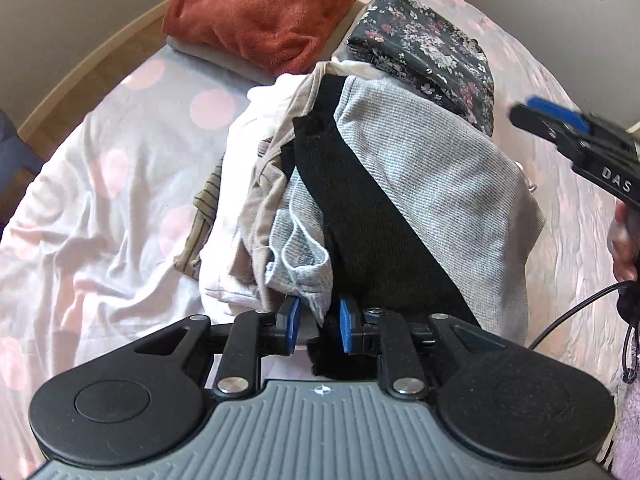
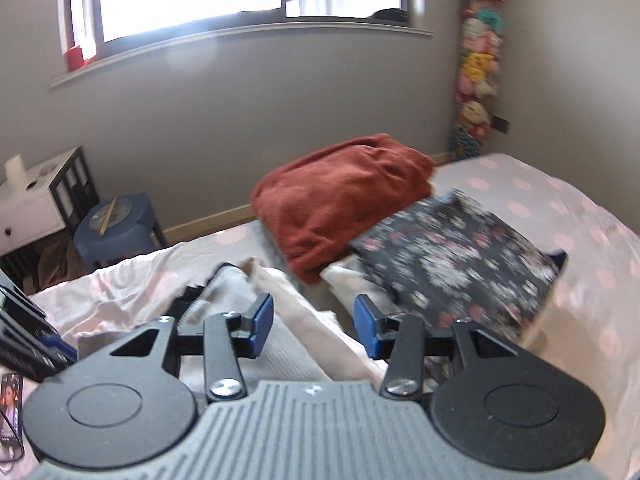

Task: Fold clothes
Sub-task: 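Lift the folded grey shirt with both tools and carry it toward the clothes stack, then lower the grey shirt beside the floral top with both tools and open them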

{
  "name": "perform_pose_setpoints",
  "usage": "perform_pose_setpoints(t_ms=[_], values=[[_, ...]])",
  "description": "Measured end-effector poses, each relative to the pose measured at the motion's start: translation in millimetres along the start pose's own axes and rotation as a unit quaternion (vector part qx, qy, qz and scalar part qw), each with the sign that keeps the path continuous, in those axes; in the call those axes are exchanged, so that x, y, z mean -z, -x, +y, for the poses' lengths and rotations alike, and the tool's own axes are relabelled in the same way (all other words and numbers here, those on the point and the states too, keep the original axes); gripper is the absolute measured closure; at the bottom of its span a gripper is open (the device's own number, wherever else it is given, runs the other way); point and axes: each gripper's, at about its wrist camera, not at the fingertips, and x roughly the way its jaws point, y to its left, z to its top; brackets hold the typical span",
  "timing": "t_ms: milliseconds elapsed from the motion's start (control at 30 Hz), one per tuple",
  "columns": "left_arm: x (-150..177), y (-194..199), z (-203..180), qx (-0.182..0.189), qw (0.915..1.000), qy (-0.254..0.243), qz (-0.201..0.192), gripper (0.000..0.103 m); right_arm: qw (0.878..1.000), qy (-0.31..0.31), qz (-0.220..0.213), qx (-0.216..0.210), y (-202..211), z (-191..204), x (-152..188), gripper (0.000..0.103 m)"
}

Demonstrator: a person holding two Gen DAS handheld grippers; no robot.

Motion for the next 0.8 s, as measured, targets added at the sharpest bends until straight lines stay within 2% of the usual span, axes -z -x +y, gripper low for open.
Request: perform_pose_setpoints(t_ms=[33, 133, 267, 300, 367, 500, 567, 667, 800], values=[[-1.2, 4.1, 1.5, -0.001, 1.0000, -0.008, -0.004, 0.085, 1.000, -0.015, 0.000, 0.007, 6.7, -8.7, 4.9, 0.054], [-9.2, 16.7, -5.6, -0.010, 0.9964, -0.077, -0.034, 0.077, 0.998, -0.056, -0.001, 0.020, 25.2, -31.2, 22.1, 0.054], [-31.8, 21.3, -14.7, -0.002, 0.9824, -0.165, -0.087, 0.071, 0.996, -0.080, 0.012, 0.039, 37.9, -50.3, 46.4, 0.053], [-38.2, 18.6, -18.8, -0.002, 0.9763, -0.192, -0.100, 0.068, 0.995, -0.087, 0.016, 0.042, 39.8, -54.3, 52.2, 0.053], [-50.8, 13.1, -26.9, -0.001, 0.9615, -0.244, -0.126, 0.050, 0.994, -0.100, 0.019, 0.037, 42.1, -59.6, 62.1, 0.053], [-65.9, -5.5, -41.1, 0.003, 0.9221, -0.359, -0.145, 0.049, 0.994, -0.105, 0.024, 0.022, 40.7, -62.3, 78.4, 0.049], [-72.9, -16.0, -47.5, -0.002, 0.9059, -0.396, -0.150, 0.045, 0.994, -0.106, 0.027, 0.015, 36.9, -63.0, 83.6, 0.048], [-81.5, -30.9, -55.9, -0.004, 0.8849, -0.444, -0.140, 0.040, 0.994, -0.108, 0.032, 0.006, 30.4, -64.4, 88.1, 0.048], [-90.3, -46.9, -67.3, -0.017, 0.8572, -0.503, -0.110, 0.040, 0.995, -0.088, 0.046, -0.010, 19.4, -64.5, 88.5, 0.043]])
